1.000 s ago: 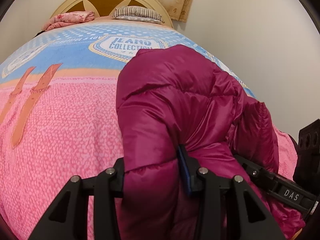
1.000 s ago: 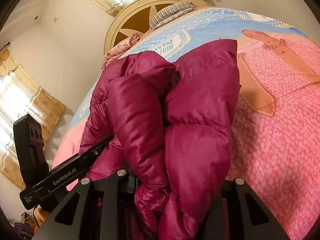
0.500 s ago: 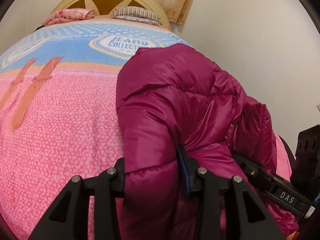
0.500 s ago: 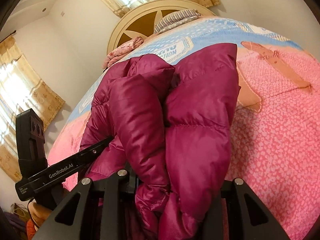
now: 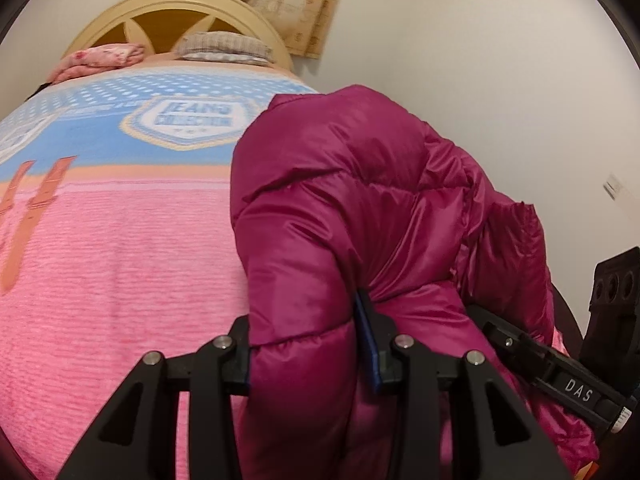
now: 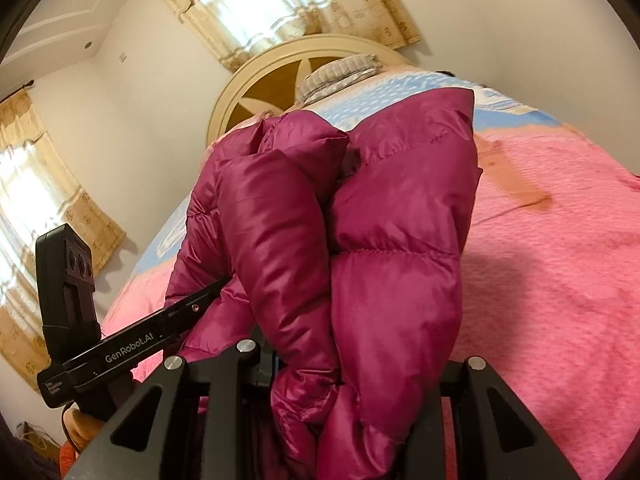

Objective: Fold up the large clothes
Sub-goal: 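Lift the magenta jacket bundle with both grippers and carry it along the bed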

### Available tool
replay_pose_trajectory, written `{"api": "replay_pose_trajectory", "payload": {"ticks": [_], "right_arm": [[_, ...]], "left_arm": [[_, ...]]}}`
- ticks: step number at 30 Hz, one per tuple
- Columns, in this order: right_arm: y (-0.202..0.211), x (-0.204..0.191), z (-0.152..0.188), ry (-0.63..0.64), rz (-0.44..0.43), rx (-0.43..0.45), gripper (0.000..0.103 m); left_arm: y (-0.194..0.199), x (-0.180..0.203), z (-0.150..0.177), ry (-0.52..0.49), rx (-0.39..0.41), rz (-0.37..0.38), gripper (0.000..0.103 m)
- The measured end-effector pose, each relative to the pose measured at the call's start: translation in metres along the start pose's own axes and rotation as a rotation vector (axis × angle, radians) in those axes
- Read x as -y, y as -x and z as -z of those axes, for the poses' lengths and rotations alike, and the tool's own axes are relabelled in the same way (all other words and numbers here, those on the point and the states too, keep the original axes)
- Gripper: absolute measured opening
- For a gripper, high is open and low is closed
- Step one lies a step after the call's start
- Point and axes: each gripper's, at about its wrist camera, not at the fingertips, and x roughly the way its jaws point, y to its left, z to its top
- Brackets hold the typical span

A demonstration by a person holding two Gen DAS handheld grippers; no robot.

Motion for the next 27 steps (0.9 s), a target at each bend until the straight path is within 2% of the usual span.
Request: {"api": "replay_pose_trajectory", "payload": {"ticks": [8,16,22,27], "right_arm": [[0.059,0.057,-0.002,-0.058,0.109,0.062,0.032],[0.123,0.119,-0.007,-0.124,0.222,0.130,0.032],[0.152,0.147,-0.016,-0.127,0.290,0.152,0.032],[0.162,0.167,-0.021,-0.137,0.319,0.146,0.032]], "left_arm": [[-0.028,0.082,0.000,-0.139,-0.053,0.075,0.041],[-0.048,0.163,0.007,-0.295,-0.079,0.117,0.041],[-0.065,0.205,0.006,-0.350,-0.095,0.112,0.041],[-0.080,0.229,0.009,-0.389,-0.107,0.070,0.041]]}}
